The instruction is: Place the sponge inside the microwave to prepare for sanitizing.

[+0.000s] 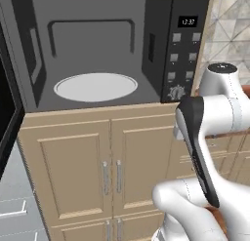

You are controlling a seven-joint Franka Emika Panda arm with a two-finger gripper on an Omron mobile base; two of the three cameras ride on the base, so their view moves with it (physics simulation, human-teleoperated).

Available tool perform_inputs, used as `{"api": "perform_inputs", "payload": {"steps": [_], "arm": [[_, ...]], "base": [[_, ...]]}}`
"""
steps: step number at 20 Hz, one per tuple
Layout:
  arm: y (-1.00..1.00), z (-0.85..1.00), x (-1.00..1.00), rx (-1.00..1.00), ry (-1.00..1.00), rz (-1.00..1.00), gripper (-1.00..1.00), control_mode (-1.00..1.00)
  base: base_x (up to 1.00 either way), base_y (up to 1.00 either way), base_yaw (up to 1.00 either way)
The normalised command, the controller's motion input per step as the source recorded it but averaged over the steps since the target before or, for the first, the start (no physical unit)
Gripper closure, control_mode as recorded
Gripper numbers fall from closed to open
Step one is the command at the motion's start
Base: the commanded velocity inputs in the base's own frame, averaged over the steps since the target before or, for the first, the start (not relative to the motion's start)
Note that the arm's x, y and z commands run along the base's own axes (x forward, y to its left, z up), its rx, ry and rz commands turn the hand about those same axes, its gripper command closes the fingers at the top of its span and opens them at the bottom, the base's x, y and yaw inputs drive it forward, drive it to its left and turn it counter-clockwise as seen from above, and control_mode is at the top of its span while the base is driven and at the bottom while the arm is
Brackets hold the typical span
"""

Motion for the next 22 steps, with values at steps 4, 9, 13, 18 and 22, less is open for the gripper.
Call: {"api": "perform_inputs", "payload": {"steps": [4,9,13,18,22], "arm": [[0.0,0.0,0.0,0.0,0.0,0.0,-1.0,1.0],[0.0,0.0,0.0,0.0,0.0,0.0,-1.0,1.0],[0.0,0.0,0.0,0.0,0.0,0.0,-1.0,1.0],[0.0,0.0,0.0,0.0,0.0,0.0,-1.0,1.0],[0.0,0.0,0.0,0.0,0.0,0.0,-1.0,1.0]], "base": [[0.22,-0.6,0.04],[0.26,-0.56,0.03],[0.35,-0.54,0.04],[0.38,-0.58,0.05],[0.3,-0.62,0.06]]}}
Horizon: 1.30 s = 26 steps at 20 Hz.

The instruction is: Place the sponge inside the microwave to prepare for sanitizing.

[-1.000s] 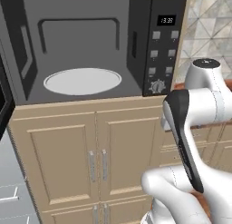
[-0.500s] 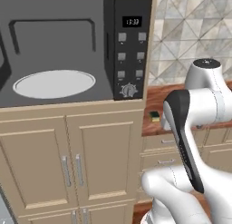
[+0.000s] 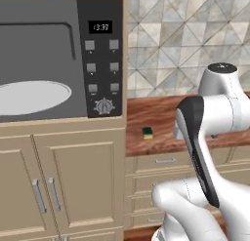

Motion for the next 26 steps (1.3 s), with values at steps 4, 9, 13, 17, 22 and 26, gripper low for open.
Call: {"api": "perform_inputs", "payload": {"steps": [4,9,13,17,22,26], "arm": [[0.0,0.0,0.0,0.0,0.0,0.0,-1.0,1.0],[0.0,0.0,0.0,0.0,0.0,0.0,-1.0,1.0],[0.0,0.0,0.0,0.0,0.0,0.0,-1.0,1.0],[-0.07,0.0,0.03,0.0,0.0,0.0,-1.0,-1.0],[-0.02,-0.27,0.76,0.04,-0.05,0.02,-1.0,-1.0],[-0.01,-0.42,1.0,0.23,0.04,-0.07,-1.0,-1.0]], "base": [[0.4,-0.2,0.0],[0.5,-0.06,0.0],[0.38,-0.09,0.0],[0.0,0.0,0.0],[0.0,0.0,0.0],[0.0,0.0,0.0]]}}
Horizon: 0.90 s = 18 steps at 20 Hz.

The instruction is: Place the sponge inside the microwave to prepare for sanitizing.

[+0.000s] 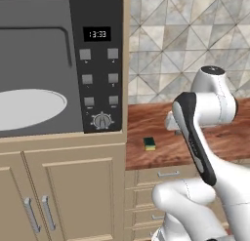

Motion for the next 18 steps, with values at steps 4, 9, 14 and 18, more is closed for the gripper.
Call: {"api": "perform_inputs", "payload": {"steps": [4,9,14,18], "arm": [[0.0,-0.11,1.0,0.15,0.04,-0.18,-1.0,-1.0],[0.03,-0.14,0.87,0.0,0.0,-0.07,-1.0,-1.0],[0.0,-0.34,0.74,-0.01,0.0,0.0,-1.0,-1.0],[0.0,-0.46,0.57,0.0,0.0,0.0,-1.0,-1.0]], "base": [[0.0,0.0,0.0],[0.0,0.0,0.0],[0.0,0.0,0.0],[0.0,0.0,0.0]]}}
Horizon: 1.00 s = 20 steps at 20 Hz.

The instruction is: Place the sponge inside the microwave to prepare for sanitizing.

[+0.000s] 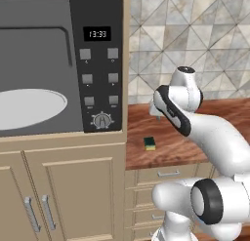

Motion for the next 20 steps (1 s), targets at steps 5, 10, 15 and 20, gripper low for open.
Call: {"api": "perform_inputs", "payload": {"steps": [5,10,15,20], "arm": [[0.09,-0.55,0.56,0.0,0.0,0.0,-1.0,-1.0],[0.09,-0.47,0.63,0.0,0.03,0.0,-1.0,-1.0],[0.0,-0.4,0.38,0.0,0.02,0.01,-1.0,-1.0],[0.01,-0.48,0.13,0.0,0.1,0.03,-1.0,-1.0]], "base": [[0.0,0.0,0.0],[0.0,0.0,0.0],[0.0,0.0,0.0],[0.0,0.0,0.0]]}}
